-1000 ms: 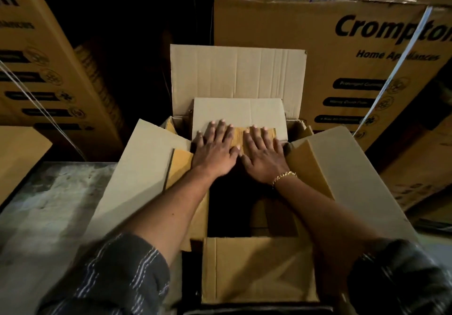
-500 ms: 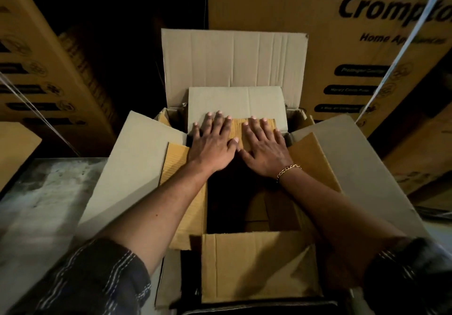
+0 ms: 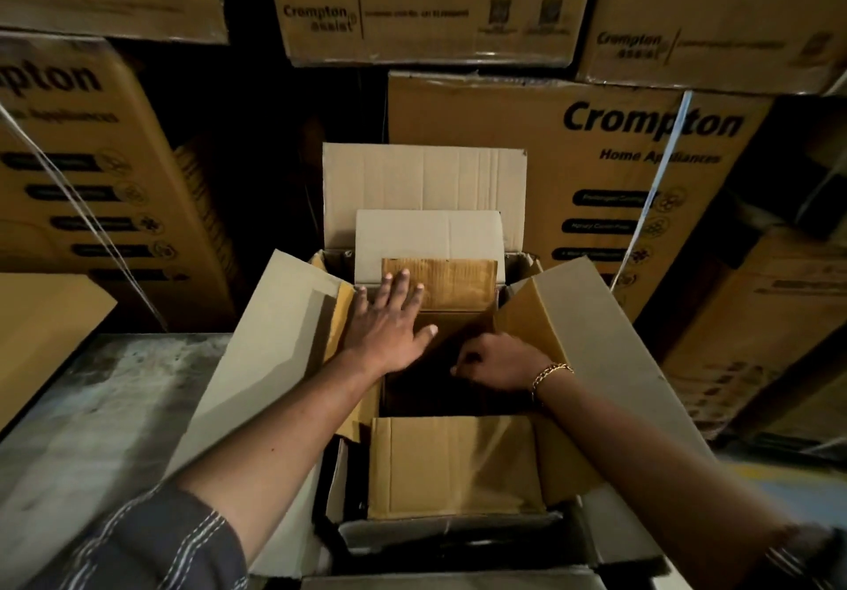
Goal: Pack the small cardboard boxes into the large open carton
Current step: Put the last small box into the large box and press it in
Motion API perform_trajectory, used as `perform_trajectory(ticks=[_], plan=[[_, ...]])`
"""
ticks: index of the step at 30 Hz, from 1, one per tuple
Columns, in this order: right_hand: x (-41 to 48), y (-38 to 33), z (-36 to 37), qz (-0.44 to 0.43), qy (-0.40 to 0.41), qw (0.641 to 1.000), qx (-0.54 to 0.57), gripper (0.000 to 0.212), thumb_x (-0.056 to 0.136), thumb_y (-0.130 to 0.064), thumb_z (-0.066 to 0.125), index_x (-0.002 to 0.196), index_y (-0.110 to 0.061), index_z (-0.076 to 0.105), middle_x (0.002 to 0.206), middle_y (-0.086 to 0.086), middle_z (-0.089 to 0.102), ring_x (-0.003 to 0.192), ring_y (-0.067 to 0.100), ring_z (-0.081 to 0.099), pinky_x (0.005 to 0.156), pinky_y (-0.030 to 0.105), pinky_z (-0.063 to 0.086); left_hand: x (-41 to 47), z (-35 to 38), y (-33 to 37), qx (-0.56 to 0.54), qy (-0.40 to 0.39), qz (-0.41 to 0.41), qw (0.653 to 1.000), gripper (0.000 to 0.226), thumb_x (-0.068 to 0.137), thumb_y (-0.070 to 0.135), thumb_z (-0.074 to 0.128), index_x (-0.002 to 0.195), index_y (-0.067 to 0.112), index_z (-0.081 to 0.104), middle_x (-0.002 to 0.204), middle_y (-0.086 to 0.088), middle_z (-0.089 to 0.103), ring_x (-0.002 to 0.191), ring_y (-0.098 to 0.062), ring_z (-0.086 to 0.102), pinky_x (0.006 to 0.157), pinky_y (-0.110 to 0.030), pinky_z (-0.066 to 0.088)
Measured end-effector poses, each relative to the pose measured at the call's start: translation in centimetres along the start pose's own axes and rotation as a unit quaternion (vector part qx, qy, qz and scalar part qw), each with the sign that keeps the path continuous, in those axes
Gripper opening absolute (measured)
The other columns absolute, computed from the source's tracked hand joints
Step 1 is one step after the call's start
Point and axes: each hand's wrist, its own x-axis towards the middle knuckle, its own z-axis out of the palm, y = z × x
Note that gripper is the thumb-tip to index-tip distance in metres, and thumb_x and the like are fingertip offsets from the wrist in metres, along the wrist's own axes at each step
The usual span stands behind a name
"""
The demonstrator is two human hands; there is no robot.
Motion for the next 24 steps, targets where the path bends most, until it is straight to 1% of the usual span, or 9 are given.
perform_trajectory(ticks=[3,5,8,11,14,16,18,21,24], plan=[[-2.9,-0.9,0.1,-0.029,-0.134,0.991,-0.004,0.032,0.103,-0.038,0.049,0.109,-0.017,0.073,0.110,0.005,0.071,0.079,0.007,0.058,0.068,0.015,0.045,-3.4,-2.0,1.9,-0.011,-0.081,0.005,0.997,0.076,0.098,0.066,0.032,0.159,0.024,0.017,0.168,-0.007,-0.005,0.154,-0.028,-0.007,0.120,-0.053,-0.001],[-4.6,-1.5,0.2,-0.024,-0.180,0.983,0.030,0.029,0.105,-0.030,0.044,0.100,-0.020,0.071,0.108,0.005,0.068,0.078,0.008,0.057,0.059,0.009,0.042,-6.0,-3.3,3.6,-0.057,-0.156,0.005,0.986,0.064,0.100,0.058,0.040,0.153,0.022,0.038,0.165,-0.008,0.023,0.152,-0.028,0.016,0.120,-0.049,0.016],[-7.1,-2.2,1.0,-0.040,-0.214,0.976,0.015,0.035,0.105,-0.023,0.040,0.127,-0.009,0.064,0.131,0.013,0.062,0.115,0.028,0.059,0.086,0.023,0.047,-9.7,-4.9,5.8,-0.194,-0.291,0.010,0.937,0.040,0.106,0.035,0.042,0.136,0.014,0.059,0.142,-0.010,0.057,0.125,-0.027,0.053,0.101,-0.033,0.043],[-9.6,-3.0,3.8,-0.044,-0.251,0.967,-0.026,0.039,0.107,-0.012,0.032,0.134,0.007,0.053,0.139,0.028,0.053,0.126,0.041,0.051,0.097,0.033,0.040,-13.4,-5.4,7.1,-0.201,-0.379,0.053,0.902,0.037,0.108,0.017,0.034,0.135,0.005,0.057,0.140,-0.015,0.057,0.125,-0.029,0.054,0.093,-0.025,0.040],[-12.2,-3.4,7.2,-0.065,-0.234,0.970,-0.024,0.054,0.105,-0.046,0.034,0.146,-0.014,0.047,0.146,0.014,0.051,0.128,0.033,0.050,0.088,0.017,0.042,-17.8,-3.6,8.3,-0.162,-0.359,0.029,0.919,0.037,0.109,0.013,0.028,0.136,0.003,0.051,0.144,-0.020,0.051,0.129,-0.032,0.051,0.102,-0.035,0.038],[-13.6,-2.9,9.2,-0.088,-0.139,0.986,-0.038,0.059,0.097,-0.064,0.028,0.145,-0.035,0.043,0.146,0.005,0.053,0.127,0.028,0.052,0.095,0.027,0.038,-20.1,-2.1,8.7,-0.144,-0.312,0.016,0.939,0.042,0.109,0.023,0.023,0.142,0.011,0.045,0.150,-0.017,0.047,0.134,-0.031,0.046,0.107,-0.042,0.039],[-14.2,-2.2,10.7,-0.107,-0.036,0.988,-0.107,0.051,0.099,-0.059,0.023,0.135,-0.033,0.048,0.134,0.011,0.060,0.119,0.034,0.057,0.093,0.045,0.037,-20.7,-1.8,8.7,-0.163,-0.260,-0.008,0.952,0.051,0.108,0.040,0.019,0.143,0.018,0.050,0.151,-0.011,0.048,0.137,-0.027,0.045,0.107,-0.040,0.037],[-13.5,-1.7,11.4,-0.109,0.054,0.986,-0.112,0.059,0.095,-0.058,0.018,0.123,-0.026,0.058,0.120,0.015,0.066,0.105,0.035,0.062,0.079,0.041,0.038,-19.9,-1.6,9.0,-0.176,-0.201,-0.033,0.963,0.059,0.106,0.052,0.020,0.126,0.018,0.065,0.136,-0.012,0.060,0.126,-0.028,0.053,0.098,-0.038,0.039],[-13.0,-1.6,11.4,-0.103,0.100,0.986,-0.091,0.069,0.086,-0.065,0.015,0.122,-0.028,0.061,0.116,0.012,0.070,0.101,0.032,0.065,0.078,0.038,0.043,-19.5,-1.2,9.0,-0.174,-0.164,-0.045,0.970,0.058,0.105,0.053,0.024,0.116,0.019,0.069,0.126,-0.015,0.064,0.117,-0.031,0.057,0.094,-0.040,0.043]])
